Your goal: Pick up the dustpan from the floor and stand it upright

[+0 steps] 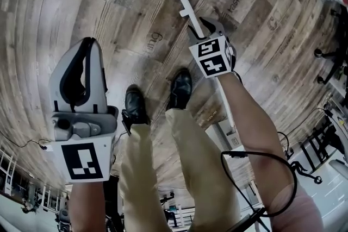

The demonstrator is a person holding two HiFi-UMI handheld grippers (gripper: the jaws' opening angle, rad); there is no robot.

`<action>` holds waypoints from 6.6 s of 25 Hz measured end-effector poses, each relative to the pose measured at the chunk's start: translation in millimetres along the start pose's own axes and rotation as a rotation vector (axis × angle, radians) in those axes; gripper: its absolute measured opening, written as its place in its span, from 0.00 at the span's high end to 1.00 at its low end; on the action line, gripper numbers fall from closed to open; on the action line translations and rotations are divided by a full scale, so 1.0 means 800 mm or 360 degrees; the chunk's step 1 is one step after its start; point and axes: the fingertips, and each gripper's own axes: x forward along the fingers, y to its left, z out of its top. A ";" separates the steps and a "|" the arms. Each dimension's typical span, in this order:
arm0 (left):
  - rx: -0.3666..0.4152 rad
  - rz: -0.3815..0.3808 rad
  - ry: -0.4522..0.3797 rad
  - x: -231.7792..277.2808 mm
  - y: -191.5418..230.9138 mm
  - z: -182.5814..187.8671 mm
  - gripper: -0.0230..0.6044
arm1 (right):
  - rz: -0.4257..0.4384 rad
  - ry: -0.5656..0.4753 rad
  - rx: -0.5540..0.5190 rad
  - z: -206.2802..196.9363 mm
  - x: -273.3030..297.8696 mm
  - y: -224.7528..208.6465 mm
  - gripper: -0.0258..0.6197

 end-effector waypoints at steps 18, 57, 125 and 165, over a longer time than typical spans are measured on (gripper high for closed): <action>-0.0015 0.0020 0.0058 -0.008 0.001 -0.031 0.93 | -0.0005 0.0153 0.0032 -0.034 0.048 -0.006 0.77; 0.0225 -0.0227 -0.0288 -0.115 -0.034 0.255 0.93 | -0.0348 -0.0227 0.0362 0.010 -0.306 -0.041 0.82; 0.0572 -0.1257 -0.0685 -0.665 -0.530 0.467 0.93 | -0.1278 -0.0692 0.1226 -0.415 -1.009 0.245 0.82; 0.0535 -0.1507 -0.1012 -0.813 -0.601 0.577 0.93 | -0.1403 -0.1285 0.1188 -0.246 -1.216 0.384 0.79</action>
